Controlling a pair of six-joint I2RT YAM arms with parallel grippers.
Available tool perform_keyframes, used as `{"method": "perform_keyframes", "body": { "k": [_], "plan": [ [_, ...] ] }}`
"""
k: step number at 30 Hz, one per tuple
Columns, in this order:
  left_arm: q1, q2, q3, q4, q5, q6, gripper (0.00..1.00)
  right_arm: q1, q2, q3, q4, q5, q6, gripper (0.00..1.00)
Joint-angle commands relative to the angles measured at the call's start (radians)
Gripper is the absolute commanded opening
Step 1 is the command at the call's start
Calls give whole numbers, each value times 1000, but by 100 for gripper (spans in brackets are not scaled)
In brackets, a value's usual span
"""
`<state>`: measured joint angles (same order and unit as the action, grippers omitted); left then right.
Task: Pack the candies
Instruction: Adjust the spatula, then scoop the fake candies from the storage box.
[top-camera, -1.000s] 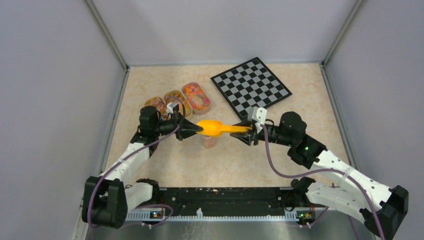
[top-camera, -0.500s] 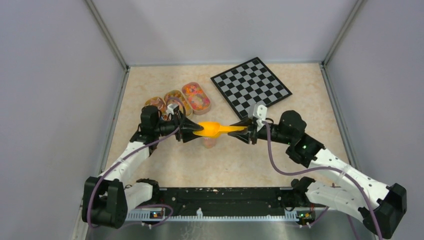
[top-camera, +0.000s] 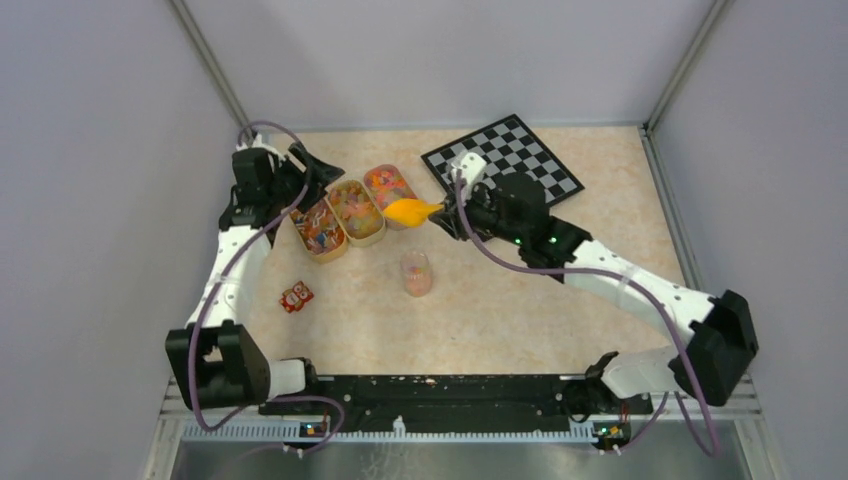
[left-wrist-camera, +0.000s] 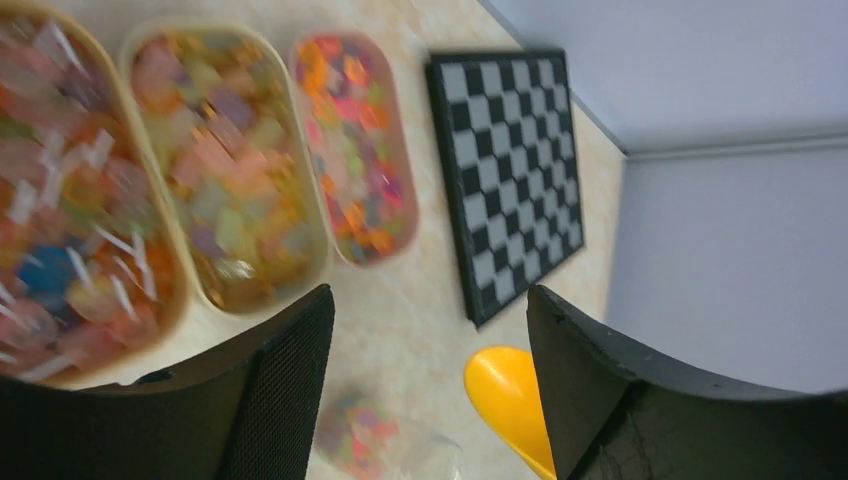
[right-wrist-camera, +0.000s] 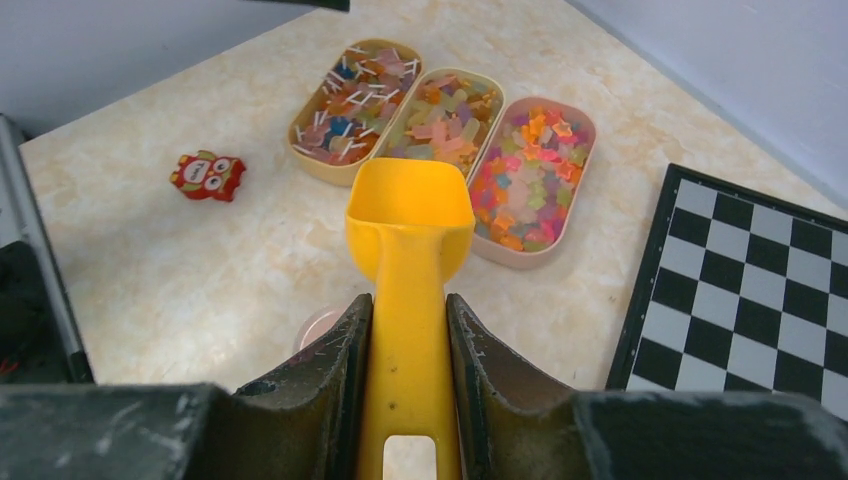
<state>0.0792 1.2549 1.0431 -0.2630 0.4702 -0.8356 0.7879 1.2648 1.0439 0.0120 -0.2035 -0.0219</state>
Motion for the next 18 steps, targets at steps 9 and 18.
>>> {"method": "perform_keyframes", "body": {
  "k": [9, 18],
  "plan": [
    [11, 463, 389, 49, -228, 355, 56, 140, 542, 575, -172, 308, -166, 0],
    [13, 719, 622, -35, -212, 443, 46, 156, 753, 849, -385, 307, -190, 0]
  ]
}}
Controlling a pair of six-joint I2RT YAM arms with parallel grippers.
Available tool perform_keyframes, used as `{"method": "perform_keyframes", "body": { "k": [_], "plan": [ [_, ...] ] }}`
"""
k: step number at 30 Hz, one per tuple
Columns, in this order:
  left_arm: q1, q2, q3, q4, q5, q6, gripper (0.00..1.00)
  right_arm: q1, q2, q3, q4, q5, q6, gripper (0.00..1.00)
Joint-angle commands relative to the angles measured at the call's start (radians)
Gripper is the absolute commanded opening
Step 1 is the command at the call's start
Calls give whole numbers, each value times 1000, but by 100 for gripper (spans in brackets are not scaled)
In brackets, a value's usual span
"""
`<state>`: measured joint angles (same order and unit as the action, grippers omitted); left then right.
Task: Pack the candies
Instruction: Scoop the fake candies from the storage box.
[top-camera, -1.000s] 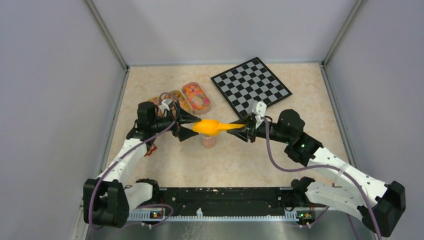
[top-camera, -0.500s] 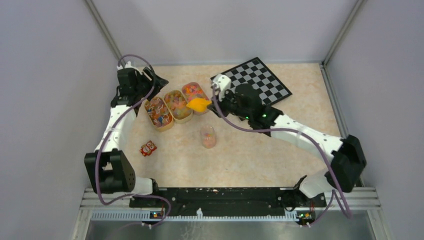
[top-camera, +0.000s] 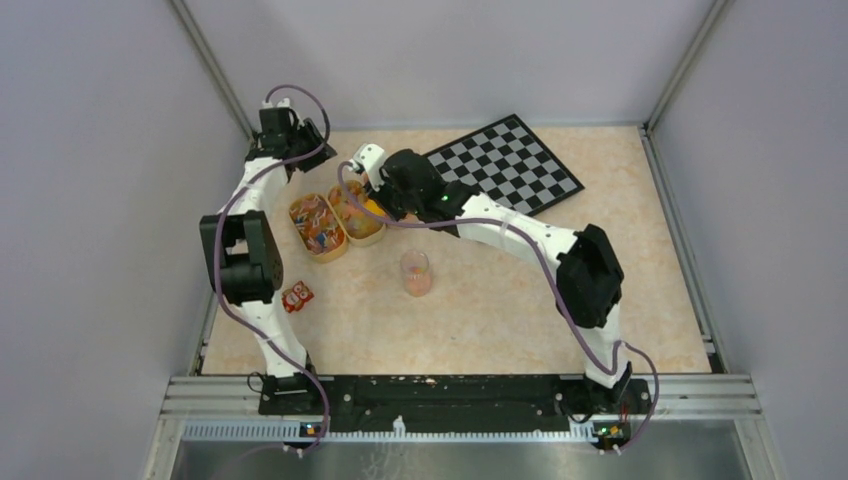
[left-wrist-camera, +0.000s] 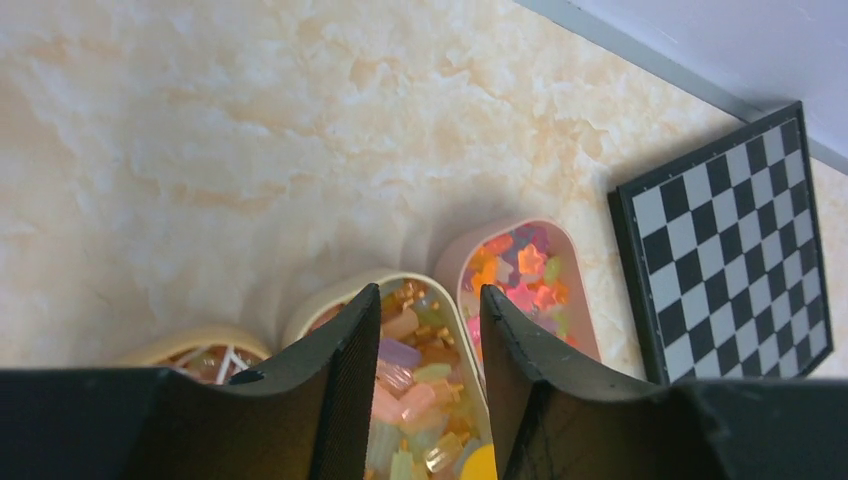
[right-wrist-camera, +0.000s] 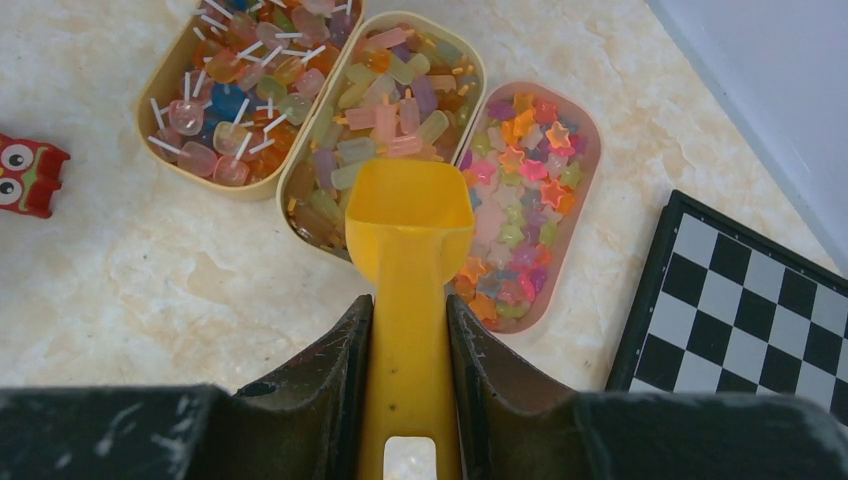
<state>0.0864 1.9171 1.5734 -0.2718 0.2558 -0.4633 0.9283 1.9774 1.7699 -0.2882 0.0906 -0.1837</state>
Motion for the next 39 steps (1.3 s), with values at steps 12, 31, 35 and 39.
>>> {"method": "perform_keyframes", "body": {
  "k": [12, 31, 35, 39],
  "plan": [
    [19, 184, 131, -2, 70, 83, 40, 22, 163, 207, -90, -30, -37, 0],
    [32, 239, 169, -77, 74, 127, 38, 35, 156, 24, 169, -1, -80, 0],
    [35, 252, 175, -80, 90, 129, 38, 37, 157, -3, 196, -1, -82, 0],
    [36, 266, 178, -85, 103, 128, 38, 37, 156, -40, 233, -1, -83, 0]
  ]
}}
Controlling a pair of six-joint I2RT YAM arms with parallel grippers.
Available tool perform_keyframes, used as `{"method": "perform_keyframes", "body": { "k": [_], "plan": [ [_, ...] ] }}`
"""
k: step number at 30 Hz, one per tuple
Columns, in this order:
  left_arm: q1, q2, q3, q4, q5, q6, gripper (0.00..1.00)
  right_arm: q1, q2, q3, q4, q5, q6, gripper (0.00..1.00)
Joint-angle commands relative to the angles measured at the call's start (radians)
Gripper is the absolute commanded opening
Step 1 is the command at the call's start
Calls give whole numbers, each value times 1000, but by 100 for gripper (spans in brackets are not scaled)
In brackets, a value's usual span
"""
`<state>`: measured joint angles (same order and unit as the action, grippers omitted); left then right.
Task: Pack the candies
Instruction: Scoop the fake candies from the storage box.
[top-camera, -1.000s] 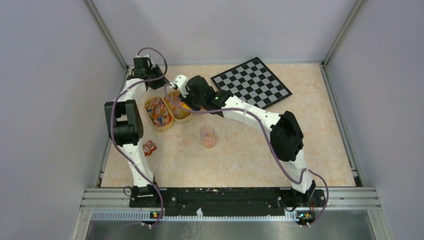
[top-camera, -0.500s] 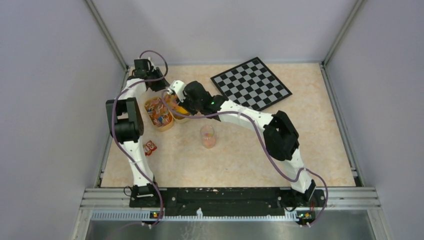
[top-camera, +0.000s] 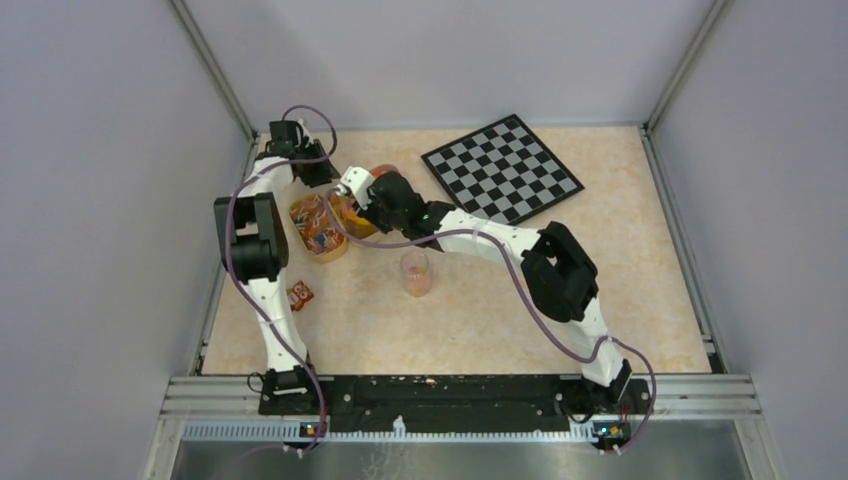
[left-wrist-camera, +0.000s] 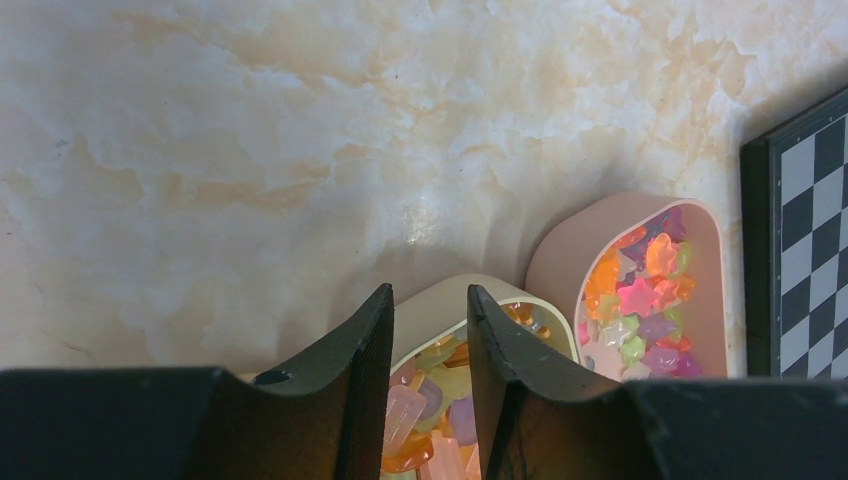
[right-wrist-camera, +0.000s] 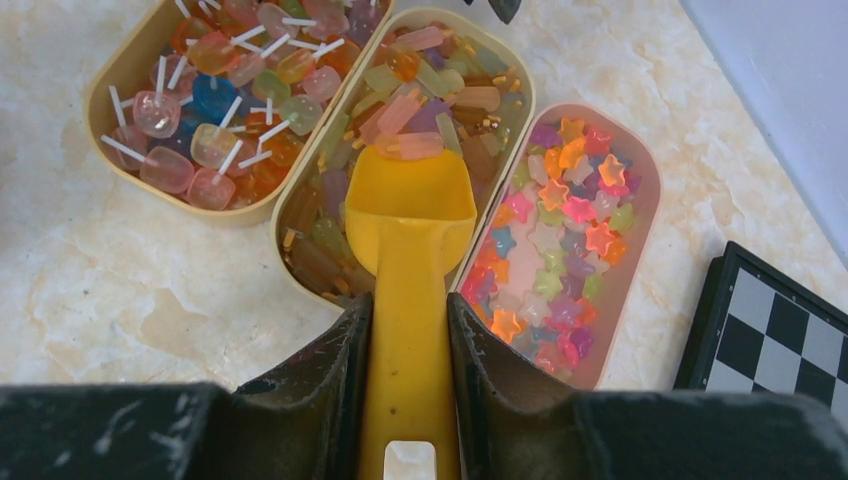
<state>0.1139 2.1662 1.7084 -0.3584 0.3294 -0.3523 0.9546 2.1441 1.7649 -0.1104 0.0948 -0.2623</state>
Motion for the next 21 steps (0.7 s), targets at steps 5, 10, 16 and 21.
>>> {"method": "perform_keyframes", "body": {
  "k": [5, 10, 16, 21],
  "plan": [
    [12, 22, 46, 1, 42, 14, 38, 10, -23, -91, 102, -1, -12, 0],
    [17, 29, 45, 8, 78, 8, 38, 10, -29, -120, 151, -5, -16, 0],
    [25, 40, 41, 32, 143, -9, 36, 10, -37, -174, 230, -8, -17, 0],
    [29, 44, 39, 35, 159, -16, 36, 10, -53, -236, 324, -7, -14, 0]
  ]
}}
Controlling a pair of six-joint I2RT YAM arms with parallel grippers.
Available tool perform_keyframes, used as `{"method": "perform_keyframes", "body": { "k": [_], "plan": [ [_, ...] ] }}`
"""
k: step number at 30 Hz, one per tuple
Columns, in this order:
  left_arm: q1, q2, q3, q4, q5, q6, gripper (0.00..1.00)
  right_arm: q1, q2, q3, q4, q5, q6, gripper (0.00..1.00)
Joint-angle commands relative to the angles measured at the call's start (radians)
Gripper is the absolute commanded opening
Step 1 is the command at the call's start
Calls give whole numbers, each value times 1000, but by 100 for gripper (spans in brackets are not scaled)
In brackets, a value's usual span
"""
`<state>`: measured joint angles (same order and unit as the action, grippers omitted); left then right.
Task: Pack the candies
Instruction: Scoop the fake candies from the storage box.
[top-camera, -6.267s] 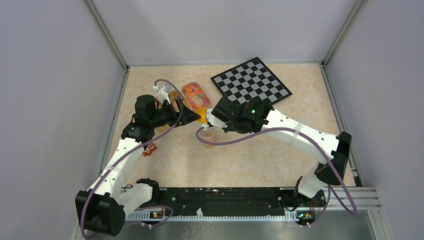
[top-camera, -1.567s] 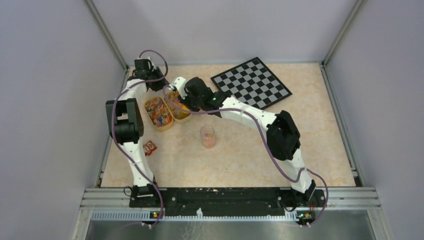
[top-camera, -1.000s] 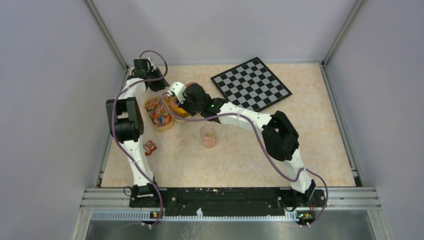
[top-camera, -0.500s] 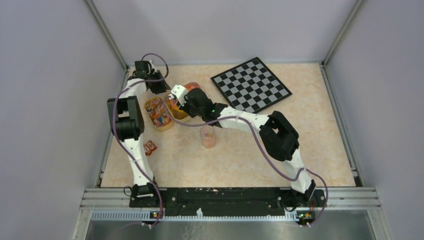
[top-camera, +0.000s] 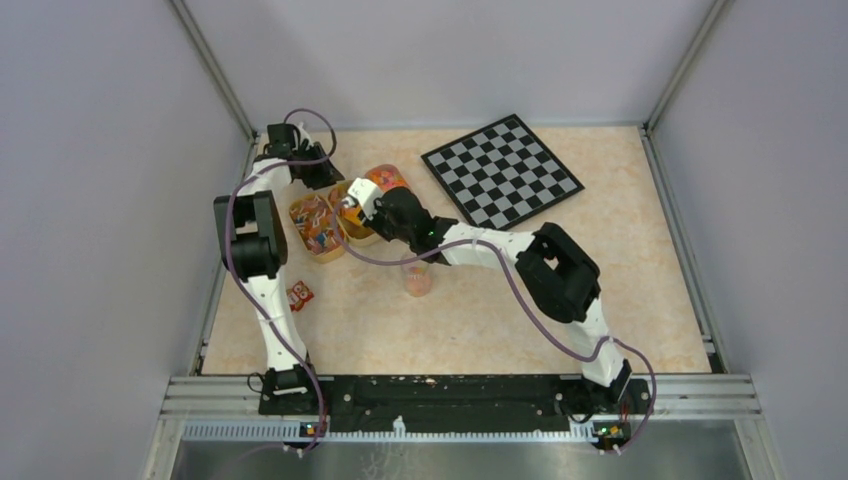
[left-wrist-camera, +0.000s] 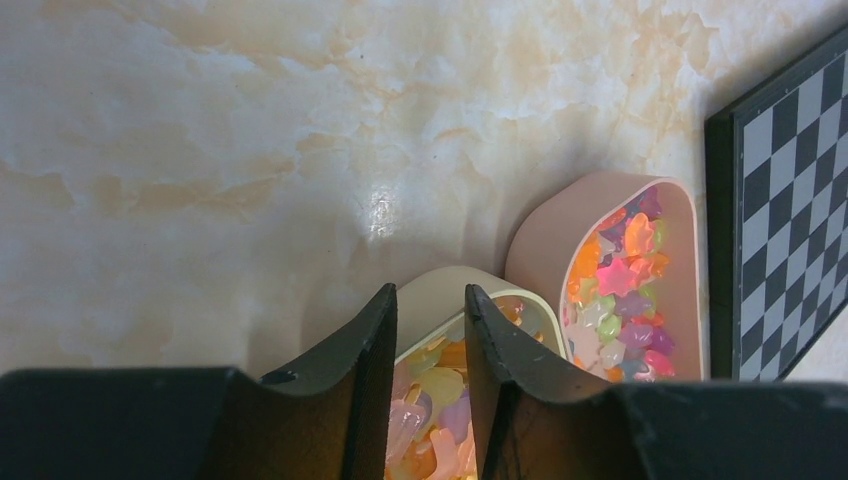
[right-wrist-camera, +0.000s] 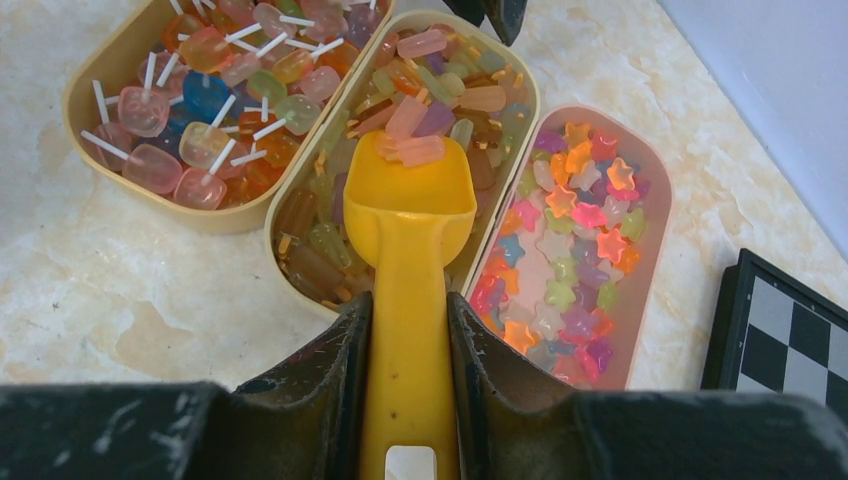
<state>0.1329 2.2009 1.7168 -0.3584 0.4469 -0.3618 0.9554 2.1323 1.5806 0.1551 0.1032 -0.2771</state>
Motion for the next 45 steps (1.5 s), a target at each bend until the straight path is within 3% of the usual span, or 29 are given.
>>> {"method": "perform_keyframes", "body": {
  "k": [1, 20, 26, 39, 45],
  "plan": [
    [10, 11, 30, 35, 46, -8, 36, 9, -43, -63, 78, -16, 2, 0],
    [20, 36, 30, 55, 138, -51, 34, -31, -87, -244, 332, -62, 50, 0],
    [23, 31, 43, 34, 180, -68, 43, -34, -116, -311, 420, -88, 20, 0],
    [24, -4, 54, -4, 190, -82, 53, -65, -154, -410, 573, -167, 31, 0],
    [28, -44, 48, -39, 166, -89, 63, -76, -180, -467, 653, -205, 34, 0]
  ]
}}
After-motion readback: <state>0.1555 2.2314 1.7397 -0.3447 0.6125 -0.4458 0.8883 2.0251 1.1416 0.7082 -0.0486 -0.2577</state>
